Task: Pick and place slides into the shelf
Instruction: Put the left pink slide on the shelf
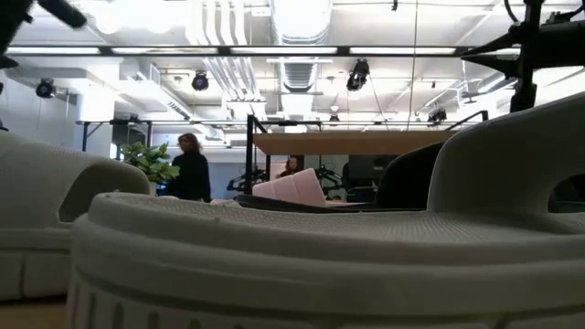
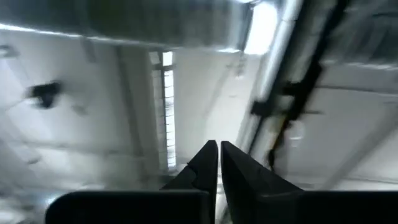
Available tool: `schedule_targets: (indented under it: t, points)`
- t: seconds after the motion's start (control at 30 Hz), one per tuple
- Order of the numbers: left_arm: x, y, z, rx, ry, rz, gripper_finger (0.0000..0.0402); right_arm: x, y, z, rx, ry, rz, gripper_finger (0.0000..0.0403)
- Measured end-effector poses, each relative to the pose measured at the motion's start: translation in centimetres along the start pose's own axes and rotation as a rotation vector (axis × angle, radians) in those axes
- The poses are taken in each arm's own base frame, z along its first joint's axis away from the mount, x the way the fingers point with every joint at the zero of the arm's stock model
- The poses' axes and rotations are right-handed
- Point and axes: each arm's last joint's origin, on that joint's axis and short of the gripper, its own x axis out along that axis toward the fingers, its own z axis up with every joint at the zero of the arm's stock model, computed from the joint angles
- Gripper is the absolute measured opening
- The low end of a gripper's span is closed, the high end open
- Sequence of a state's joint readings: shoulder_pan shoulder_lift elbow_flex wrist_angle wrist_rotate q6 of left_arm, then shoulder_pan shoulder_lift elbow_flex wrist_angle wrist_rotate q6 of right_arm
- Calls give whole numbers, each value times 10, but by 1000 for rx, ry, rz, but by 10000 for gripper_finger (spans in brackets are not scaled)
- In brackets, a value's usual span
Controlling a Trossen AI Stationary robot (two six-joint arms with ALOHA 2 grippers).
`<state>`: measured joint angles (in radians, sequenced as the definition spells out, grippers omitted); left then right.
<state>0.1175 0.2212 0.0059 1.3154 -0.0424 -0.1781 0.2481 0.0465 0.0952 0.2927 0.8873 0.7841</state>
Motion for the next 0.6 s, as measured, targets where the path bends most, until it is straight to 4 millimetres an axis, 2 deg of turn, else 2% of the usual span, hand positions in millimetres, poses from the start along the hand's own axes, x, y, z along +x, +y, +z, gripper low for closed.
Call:
schedule_targets:
  t: [0.13,0.23,0.37,0.47,0.6]
  points:
    - [-2,7,-32,96,335,95,6,1,6,4,-14,-25,49,13]
    - [2,10,-49,9,570,160,6,2,9,4,1,-22,80,13]
    - [1,13,-65,-129,806,279,6,3,13,-1,-13,84,196,13]
    - [3,14,-70,-260,831,355,6,5,17,-4,4,115,251,13]
    - [17,13,-62,-391,631,357,6,9,19,-8,-5,105,238,13]
